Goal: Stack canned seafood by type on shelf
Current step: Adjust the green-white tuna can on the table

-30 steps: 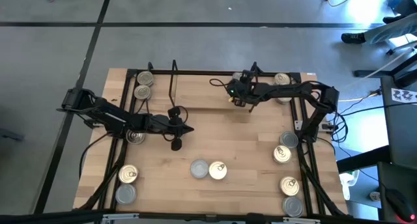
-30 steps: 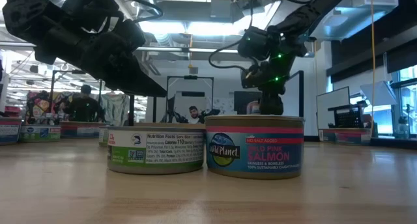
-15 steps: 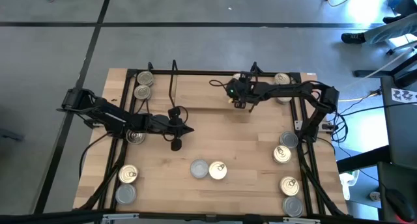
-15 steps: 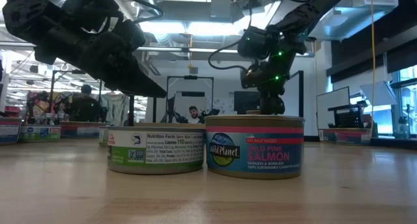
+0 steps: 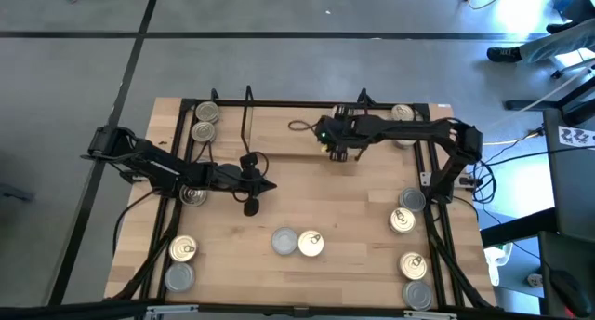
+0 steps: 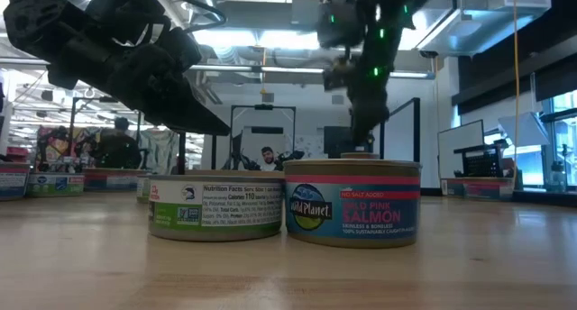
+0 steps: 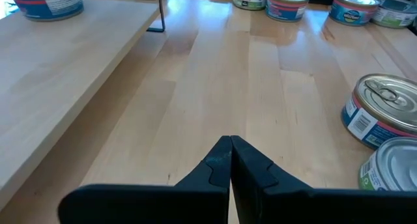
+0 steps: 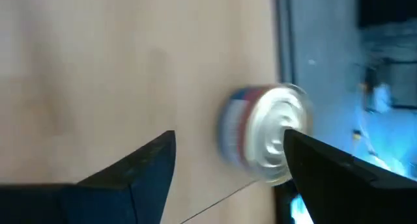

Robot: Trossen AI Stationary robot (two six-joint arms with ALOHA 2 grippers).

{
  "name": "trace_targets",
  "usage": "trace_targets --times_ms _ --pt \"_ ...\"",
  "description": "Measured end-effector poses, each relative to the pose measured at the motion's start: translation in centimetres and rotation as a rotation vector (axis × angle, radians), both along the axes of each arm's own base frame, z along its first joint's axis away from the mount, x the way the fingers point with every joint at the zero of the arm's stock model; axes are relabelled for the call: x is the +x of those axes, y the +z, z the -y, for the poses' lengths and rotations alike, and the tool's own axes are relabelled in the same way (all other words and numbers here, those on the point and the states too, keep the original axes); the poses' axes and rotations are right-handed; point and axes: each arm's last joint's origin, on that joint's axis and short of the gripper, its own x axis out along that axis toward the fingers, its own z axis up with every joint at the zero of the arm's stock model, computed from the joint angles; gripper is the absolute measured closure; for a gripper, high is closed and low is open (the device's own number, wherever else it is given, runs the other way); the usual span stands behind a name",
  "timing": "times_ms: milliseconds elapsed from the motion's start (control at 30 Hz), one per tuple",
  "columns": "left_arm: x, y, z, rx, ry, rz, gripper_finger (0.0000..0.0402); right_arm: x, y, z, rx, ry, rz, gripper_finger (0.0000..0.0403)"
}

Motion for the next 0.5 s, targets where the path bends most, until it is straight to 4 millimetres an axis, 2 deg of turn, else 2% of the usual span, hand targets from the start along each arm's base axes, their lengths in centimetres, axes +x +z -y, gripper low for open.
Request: trace_targets --times_ms 167,333,500 --pt "0.0 0.0 0.3 0.002 -0.021 0.001 0.0400 1.0 1.4 -5.6 0.176 0.174 0.003 0.0132" --pt "0.2 0.3 1.1 -0.008 -0.052 0.016 0.0400 0.8 1.2 -10.8 0.293 0.288 -0.019 0.0146" --pt "1.1 1.7 2.9 0.005 -0.093 0.043 0.0400 0.0 0.6 -15.7 0.363 0.379 -0.053 0.0164"
